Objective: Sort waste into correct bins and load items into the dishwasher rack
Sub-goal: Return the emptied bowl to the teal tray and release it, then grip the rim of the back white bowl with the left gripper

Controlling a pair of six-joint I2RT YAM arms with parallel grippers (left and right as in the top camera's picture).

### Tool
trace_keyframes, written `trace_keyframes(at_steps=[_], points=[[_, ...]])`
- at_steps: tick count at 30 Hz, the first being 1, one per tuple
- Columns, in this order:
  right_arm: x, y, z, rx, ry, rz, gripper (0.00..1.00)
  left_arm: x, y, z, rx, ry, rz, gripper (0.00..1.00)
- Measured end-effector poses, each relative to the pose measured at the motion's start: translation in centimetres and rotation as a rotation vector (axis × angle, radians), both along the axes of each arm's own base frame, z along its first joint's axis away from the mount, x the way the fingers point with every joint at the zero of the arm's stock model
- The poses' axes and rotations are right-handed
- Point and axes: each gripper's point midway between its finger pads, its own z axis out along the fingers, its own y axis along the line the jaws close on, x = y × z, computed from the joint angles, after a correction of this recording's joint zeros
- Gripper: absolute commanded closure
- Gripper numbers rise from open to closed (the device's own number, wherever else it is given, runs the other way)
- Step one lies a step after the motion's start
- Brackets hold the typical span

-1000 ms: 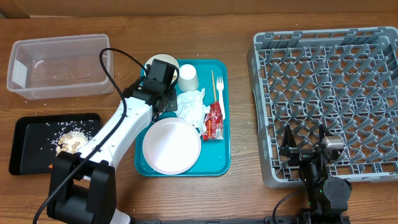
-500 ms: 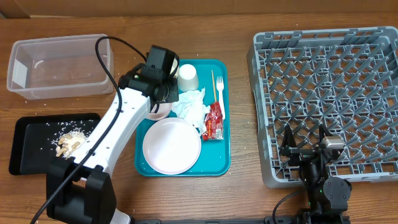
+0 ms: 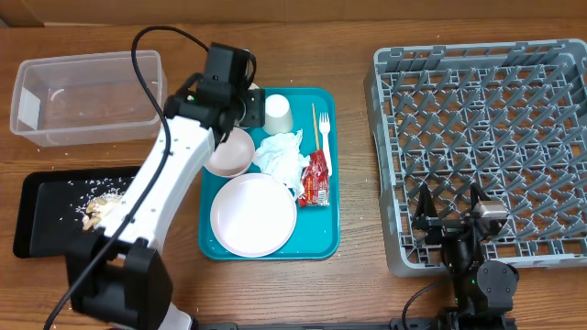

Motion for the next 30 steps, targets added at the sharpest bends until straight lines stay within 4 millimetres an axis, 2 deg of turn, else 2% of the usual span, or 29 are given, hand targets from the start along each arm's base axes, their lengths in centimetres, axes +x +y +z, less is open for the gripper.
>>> trace_keyframes(at_steps=[3, 8, 15, 24, 30], points=[[0.0, 0.0, 0.0, 0.000, 0.000, 0.000, 0.00, -0.2, 0.3, -1.8, 0.010, 0.092, -0.054, 0.26], [0.0, 0.0, 0.0, 0.000, 0.000, 0.000, 0.00, 0.9, 0.0, -4.2, 0.009, 0.181, -0.108, 0.24], [0.0, 0.0, 0.0, 0.000, 0.000, 0.000, 0.00, 1.9, -0.4, -4.9, 0.047, 0.247, -0.171, 0.20], [0.0, 0.0, 0.0, 0.000, 0.000, 0.000, 0.00, 1.4, 0.0, -7.1, 0.117, 0.307, -0.263, 0.15], [0.0, 0.0, 0.0, 0.000, 0.000, 0.000, 0.00, 1.8, -0.2, -8.4, 0.191, 0.307, -0.326, 0.16]])
